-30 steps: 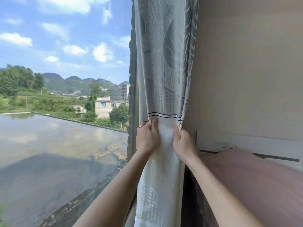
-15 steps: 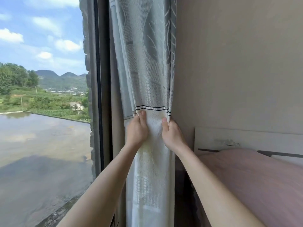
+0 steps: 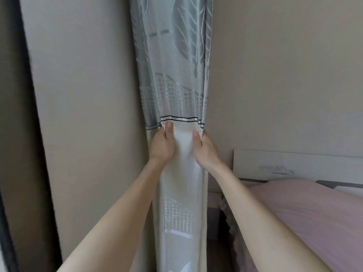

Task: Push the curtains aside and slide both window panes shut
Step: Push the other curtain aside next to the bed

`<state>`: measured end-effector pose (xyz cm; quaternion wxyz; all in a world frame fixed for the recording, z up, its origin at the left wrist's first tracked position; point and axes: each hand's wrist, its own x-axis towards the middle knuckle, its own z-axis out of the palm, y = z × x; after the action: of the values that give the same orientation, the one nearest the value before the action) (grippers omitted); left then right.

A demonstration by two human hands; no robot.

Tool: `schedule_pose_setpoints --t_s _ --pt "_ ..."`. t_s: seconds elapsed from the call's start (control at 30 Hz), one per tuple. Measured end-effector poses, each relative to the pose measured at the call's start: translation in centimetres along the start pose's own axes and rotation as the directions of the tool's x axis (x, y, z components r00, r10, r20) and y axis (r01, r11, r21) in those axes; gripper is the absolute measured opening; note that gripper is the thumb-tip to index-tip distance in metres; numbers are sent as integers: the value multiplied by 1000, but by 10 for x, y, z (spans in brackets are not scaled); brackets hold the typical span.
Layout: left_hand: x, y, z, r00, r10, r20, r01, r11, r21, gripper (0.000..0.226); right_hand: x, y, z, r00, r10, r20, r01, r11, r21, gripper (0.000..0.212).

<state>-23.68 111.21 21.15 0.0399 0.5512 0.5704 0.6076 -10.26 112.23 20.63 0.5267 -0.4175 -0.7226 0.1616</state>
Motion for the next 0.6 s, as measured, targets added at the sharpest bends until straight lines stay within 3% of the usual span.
schedule_pose_setpoints --t_s 0.3,0.6 --pt "112 -58 100 998 -65 22 64 998 21 50 126 109 35 996 9 85 -13 999 40 56" --pt "191 -106 186 989 -138 43 130 979 157 53 223 201 62 987 37 156 -52 994 93 50"
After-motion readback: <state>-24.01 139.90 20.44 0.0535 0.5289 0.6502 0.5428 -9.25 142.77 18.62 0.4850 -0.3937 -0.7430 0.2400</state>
